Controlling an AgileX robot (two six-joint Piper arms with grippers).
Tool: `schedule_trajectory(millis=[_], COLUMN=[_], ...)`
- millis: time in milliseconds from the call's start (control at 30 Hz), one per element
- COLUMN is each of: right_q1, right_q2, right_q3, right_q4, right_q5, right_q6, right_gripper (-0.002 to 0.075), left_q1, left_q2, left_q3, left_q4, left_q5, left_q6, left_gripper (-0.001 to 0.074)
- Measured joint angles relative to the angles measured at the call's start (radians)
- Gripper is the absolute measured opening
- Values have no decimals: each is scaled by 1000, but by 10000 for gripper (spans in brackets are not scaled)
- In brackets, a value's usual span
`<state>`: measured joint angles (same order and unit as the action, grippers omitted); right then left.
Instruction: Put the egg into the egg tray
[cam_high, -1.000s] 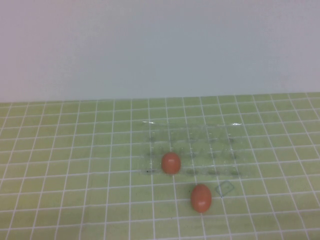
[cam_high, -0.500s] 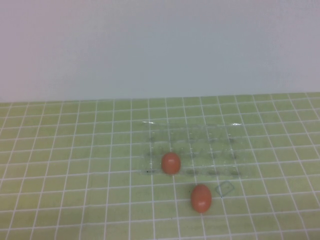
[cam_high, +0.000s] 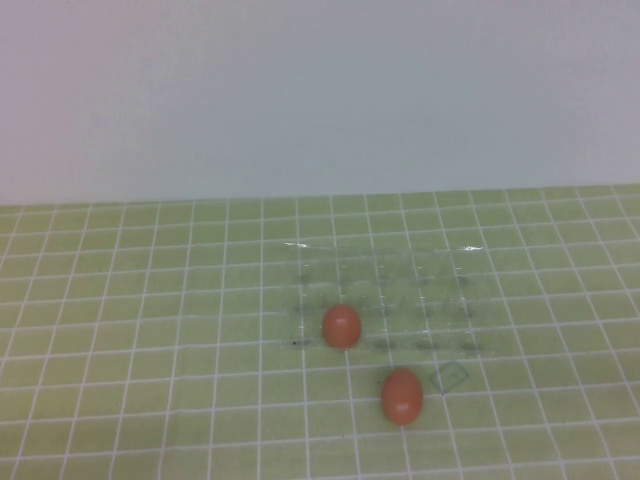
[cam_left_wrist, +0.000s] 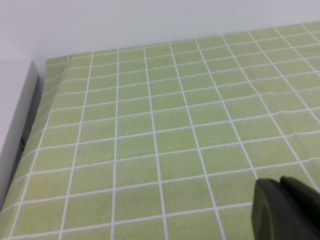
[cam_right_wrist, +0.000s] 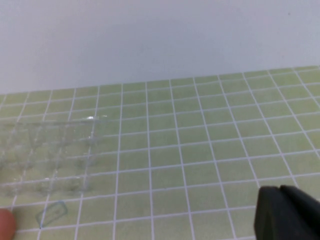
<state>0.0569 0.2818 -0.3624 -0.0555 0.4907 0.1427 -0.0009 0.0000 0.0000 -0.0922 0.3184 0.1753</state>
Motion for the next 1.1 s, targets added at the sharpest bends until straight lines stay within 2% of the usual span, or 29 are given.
schedule_trajectory(millis=[233,333,433,600,767,933,1100], right_q1=[2,41,116,299,448,536,566], right_q2=[290,404,528,745,974,1159,1316], right_q3=[-123,-146,-151,-160,-223,-366,-574], right_q4=[0,0,0,0,12,137,209], right_q5=[0,-17,-90,-224,-251,-218,-26], right_q6=[0,0,0,10,60,136,151], right_gripper=[-2,-2,-2,-2,-2,-2,21], left_q1=[0,0,0,0,0,0,0], left_q2=[0,0,0,0,0,0,0], left_q3=[0,0,0,0,0,0,0], left_q4=[0,0,0,0,0,0,0], left_q5=[0,0,0,0,0,0,0], left_q6=[0,0,0,0,0,0,0], left_gripper=[-1,-1,-1,-1,-1,-1,-1])
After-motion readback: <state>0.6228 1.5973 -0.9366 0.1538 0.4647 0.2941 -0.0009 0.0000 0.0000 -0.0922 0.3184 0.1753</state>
